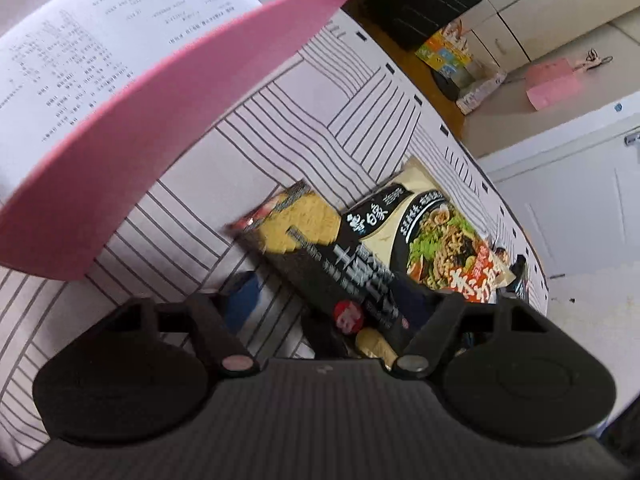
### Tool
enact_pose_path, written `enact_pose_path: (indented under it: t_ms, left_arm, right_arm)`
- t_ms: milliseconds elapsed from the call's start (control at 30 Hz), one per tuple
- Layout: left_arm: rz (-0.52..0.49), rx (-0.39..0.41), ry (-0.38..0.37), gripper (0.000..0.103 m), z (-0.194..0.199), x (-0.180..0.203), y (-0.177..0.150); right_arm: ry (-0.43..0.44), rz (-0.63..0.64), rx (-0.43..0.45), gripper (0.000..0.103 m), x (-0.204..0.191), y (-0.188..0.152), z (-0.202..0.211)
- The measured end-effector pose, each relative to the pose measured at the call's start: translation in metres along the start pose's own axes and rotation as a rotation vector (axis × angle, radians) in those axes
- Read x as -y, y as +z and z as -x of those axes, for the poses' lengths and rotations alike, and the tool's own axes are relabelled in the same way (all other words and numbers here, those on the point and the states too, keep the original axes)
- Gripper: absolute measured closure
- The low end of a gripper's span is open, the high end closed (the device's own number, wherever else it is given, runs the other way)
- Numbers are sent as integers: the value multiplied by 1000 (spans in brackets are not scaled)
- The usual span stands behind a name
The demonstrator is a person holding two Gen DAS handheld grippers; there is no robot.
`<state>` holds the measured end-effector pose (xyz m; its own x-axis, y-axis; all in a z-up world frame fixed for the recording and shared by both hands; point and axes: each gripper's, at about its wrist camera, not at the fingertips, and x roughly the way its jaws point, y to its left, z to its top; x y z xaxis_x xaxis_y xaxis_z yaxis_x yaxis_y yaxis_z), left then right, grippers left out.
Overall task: Organize snacks
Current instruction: 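Lift the black cracker packet with the left tool toward the pink box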
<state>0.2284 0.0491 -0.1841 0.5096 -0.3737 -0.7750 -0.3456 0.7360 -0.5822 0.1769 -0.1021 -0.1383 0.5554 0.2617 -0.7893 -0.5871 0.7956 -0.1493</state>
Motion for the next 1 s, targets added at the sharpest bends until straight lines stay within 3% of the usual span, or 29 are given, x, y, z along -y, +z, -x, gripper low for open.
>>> enact_pose_path:
  t_ms: [167, 367, 600, 833, 1000]
  left_arm:
    - [-7, -49, -12, 53, -5, -4, 3]
    - [-79, -57, 30, 54, -3, 5, 0]
    - [-72, -68, 25, 57, -4, 4, -3]
    - [-116, -69, 38, 59, 3, 6, -5]
    - [-132, -144, -5, 60, 13, 5, -10]
  right_arm:
    - [24, 0, -10, 37, -2, -12, 10]
    - [37, 9, -8, 42, 2, -13, 11]
    - [44, 26, 27, 41, 6, -22, 5]
    - [46, -5, 24, 48, -2, -27, 14]
    - [16, -52, 29, 48, -10, -33, 31]
